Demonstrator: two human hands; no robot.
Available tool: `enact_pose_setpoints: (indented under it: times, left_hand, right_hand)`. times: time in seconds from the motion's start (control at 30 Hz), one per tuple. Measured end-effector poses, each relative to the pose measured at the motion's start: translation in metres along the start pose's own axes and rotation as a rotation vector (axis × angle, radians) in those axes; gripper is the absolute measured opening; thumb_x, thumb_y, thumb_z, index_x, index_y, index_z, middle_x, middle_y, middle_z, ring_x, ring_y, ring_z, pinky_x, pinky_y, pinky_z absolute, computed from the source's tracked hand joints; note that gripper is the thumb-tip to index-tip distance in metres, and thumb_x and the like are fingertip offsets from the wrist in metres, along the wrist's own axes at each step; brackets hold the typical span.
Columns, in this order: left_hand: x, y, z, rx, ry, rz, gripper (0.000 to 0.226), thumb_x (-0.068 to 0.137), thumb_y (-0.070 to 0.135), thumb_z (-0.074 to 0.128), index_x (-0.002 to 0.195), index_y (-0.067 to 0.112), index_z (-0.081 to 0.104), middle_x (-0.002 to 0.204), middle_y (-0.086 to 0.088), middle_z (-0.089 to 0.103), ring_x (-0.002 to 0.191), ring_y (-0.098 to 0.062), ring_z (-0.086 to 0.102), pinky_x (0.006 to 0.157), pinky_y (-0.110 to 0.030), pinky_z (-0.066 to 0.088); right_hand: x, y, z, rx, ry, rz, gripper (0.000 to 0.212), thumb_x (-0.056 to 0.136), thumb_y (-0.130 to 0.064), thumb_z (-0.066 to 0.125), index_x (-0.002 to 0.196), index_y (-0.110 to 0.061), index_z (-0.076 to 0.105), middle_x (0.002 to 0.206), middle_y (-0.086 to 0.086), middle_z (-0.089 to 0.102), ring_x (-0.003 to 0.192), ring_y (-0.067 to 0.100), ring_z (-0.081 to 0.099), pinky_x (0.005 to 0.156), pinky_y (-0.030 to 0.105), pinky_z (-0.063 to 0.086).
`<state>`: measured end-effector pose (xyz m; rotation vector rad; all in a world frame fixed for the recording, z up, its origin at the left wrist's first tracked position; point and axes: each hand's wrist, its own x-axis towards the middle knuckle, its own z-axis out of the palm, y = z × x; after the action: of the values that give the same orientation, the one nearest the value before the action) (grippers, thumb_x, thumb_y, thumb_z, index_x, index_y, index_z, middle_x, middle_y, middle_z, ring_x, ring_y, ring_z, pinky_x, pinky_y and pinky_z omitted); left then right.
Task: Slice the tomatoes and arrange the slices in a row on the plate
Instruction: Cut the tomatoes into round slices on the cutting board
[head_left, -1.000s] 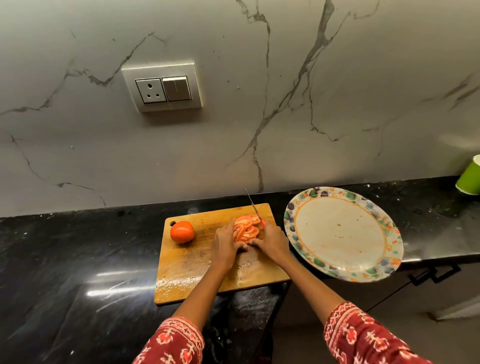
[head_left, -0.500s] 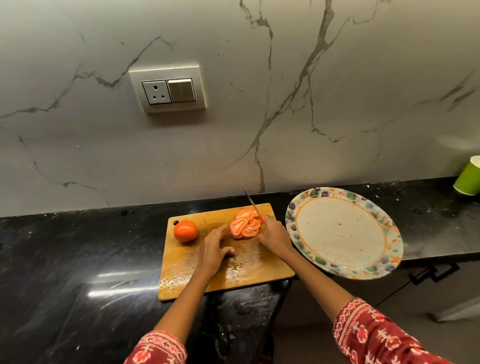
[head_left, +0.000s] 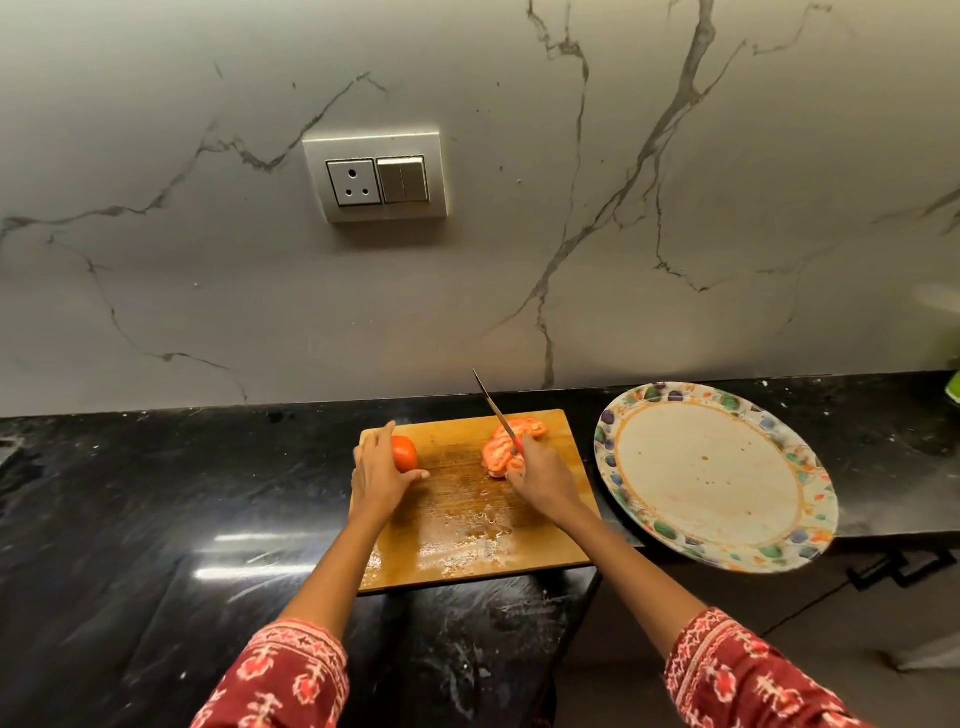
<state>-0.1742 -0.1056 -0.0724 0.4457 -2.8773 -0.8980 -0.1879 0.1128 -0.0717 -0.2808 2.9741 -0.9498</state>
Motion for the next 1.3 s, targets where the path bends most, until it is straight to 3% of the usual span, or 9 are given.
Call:
enact_pose_setpoints:
  times: [0.23,0.4,0.57,0.63,0.77,0.93,1.13,1.2,1.3]
  left_hand:
    - [0.009,0.003,0.005,-0.204,0.052,-0.209,0.074,0.066,0.042,0.079,0.123,0.018,0.039,0.131,-0.014,0.040,0.119,-0.033,0.041,0.092,-0.043,0.042]
    - [-0.016,0.013,0.013,-0.470,-0.039,-0.012,0.064,0.073,0.035,0.076,0.126,0.029,0.041,0.134,-0.007,0.040,0.118,-0.026,0.045,0.094,-0.040,0.046]
    - [-0.051,0.026,0.026,-0.670,-0.190,0.041,0.040,0.081,0.014,0.067,0.112,0.032,0.050,0.135,-0.007,0.040,0.120,-0.027,0.044,0.079,-0.026,0.048]
    - [-0.060,0.025,0.031,-0.640,-0.240,0.056,0.041,0.079,0.010,0.069,0.106,0.033,0.049,0.133,-0.008,0.042,0.121,-0.029,0.044,0.080,-0.026,0.046]
    - [-0.057,0.023,0.026,-0.506,-0.214,0.084,0.046,0.075,0.011,0.073,0.108,0.034,0.050,0.133,-0.008,0.042,0.123,-0.027,0.038,0.098,-0.041,0.041]
    - [-0.058,0.025,0.020,-0.495,-0.270,0.120,0.055,0.080,0.004,0.067,0.129,0.020,0.048,0.133,-0.011,0.046,0.118,-0.027,0.048,0.090,-0.028,0.045]
    - [-0.061,0.032,0.021,-0.481,-0.371,0.116,0.057,0.081,0.009,0.068,0.133,0.019,0.047,0.141,-0.004,0.041,0.130,-0.022,0.037,0.105,-0.036,0.034]
    - [-0.062,0.033,0.027,-0.438,-0.327,0.097,0.066,0.075,0.021,0.075,0.133,0.024,0.045,0.138,-0.001,0.040,0.126,-0.021,0.040,0.104,-0.037,0.038]
    - [-0.060,0.034,0.031,-0.414,-0.146,0.065,0.055,0.073,0.024,0.076,0.120,0.032,0.050,0.132,-0.006,0.045,0.118,-0.026,0.047,0.097,-0.043,0.046]
  right_hand:
    - [-0.001,0.001,0.003,0.026,-0.027,0.020,0.030,0.085,-0.018,0.063,0.112,-0.011,0.054,0.106,0.008,0.063,0.095,0.023,0.061,0.074,0.030,0.050]
    - [-0.017,0.016,0.001,0.044,-0.035,0.018,0.031,0.084,-0.015,0.063,0.112,-0.009,0.054,0.084,0.008,0.065,0.076,0.022,0.062,0.062,0.028,0.042]
    - [-0.032,0.027,-0.007,0.053,-0.049,0.023,0.032,0.082,-0.015,0.066,0.112,-0.010,0.054,0.067,-0.015,0.043,0.057,0.000,0.042,0.049,0.012,0.032]
    - [-0.038,0.029,-0.010,0.059,-0.054,0.011,0.030,0.082,-0.015,0.067,0.109,-0.008,0.055,0.067,-0.014,0.043,0.059,0.004,0.044,0.051,0.012,0.034]
    - [-0.043,0.030,-0.018,0.093,-0.048,-0.005,0.029,0.081,-0.016,0.068,0.106,-0.007,0.056,0.085,0.006,0.059,0.076,0.018,0.056,0.063,0.024,0.033]
    - [-0.053,0.028,-0.017,0.138,-0.071,0.015,0.028,0.080,-0.015,0.068,0.104,-0.010,0.056,0.067,-0.008,0.046,0.055,0.002,0.042,0.060,0.024,0.032]
    - [-0.055,0.026,-0.021,0.173,-0.081,0.035,0.028,0.079,-0.015,0.068,0.105,-0.011,0.056,0.065,-0.011,0.045,0.058,0.008,0.047,0.061,0.025,0.036]
    - [-0.058,0.026,-0.021,0.170,-0.078,0.034,0.028,0.079,-0.016,0.068,0.104,-0.010,0.056,0.070,-0.009,0.047,0.066,0.013,0.050,0.062,0.025,0.035]
    - [-0.058,0.024,-0.021,0.191,-0.076,0.026,0.022,0.084,-0.018,0.064,0.102,-0.009,0.056,0.074,-0.007,0.051,0.073,0.015,0.052,0.065,0.027,0.036]
